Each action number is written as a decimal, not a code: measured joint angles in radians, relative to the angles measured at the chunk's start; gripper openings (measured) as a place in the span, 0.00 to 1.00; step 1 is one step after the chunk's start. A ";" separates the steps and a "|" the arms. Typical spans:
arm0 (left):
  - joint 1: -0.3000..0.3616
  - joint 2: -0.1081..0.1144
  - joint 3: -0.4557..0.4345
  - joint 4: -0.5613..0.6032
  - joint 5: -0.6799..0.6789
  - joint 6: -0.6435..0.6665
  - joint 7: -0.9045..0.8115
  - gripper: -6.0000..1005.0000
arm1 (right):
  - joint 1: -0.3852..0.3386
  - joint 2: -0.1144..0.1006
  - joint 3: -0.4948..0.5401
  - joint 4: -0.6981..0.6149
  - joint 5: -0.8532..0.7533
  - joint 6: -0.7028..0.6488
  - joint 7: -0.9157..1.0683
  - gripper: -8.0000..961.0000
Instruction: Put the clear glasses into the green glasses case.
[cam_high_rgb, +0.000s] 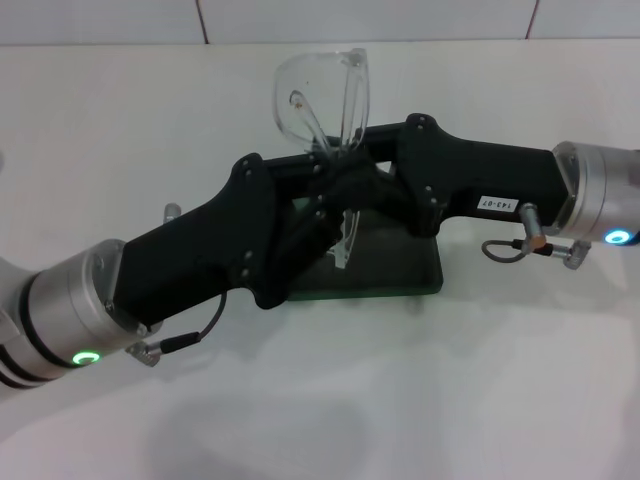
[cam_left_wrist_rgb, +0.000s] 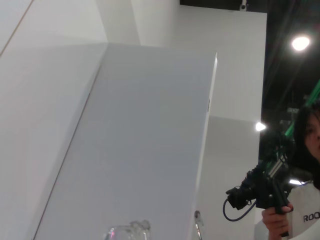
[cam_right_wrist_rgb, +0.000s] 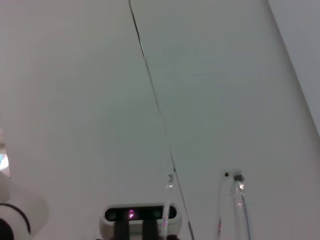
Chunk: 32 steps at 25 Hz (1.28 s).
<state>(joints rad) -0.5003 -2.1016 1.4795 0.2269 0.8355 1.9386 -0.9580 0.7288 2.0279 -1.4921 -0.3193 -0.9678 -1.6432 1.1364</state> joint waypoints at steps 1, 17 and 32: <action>0.000 0.000 0.000 0.000 -0.001 -0.001 0.000 0.12 | 0.000 0.000 -0.005 -0.002 0.000 0.000 0.000 0.12; 0.003 0.000 0.000 0.000 -0.001 -0.009 -0.001 0.12 | -0.003 0.000 -0.045 -0.032 0.002 0.005 0.006 0.12; 0.006 0.003 0.005 0.000 -0.003 -0.009 -0.001 0.12 | -0.031 0.000 -0.052 -0.041 0.055 0.025 -0.002 0.12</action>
<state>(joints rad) -0.4947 -2.0989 1.4846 0.2270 0.8329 1.9301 -0.9588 0.6976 2.0279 -1.5446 -0.3604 -0.9132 -1.6181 1.1343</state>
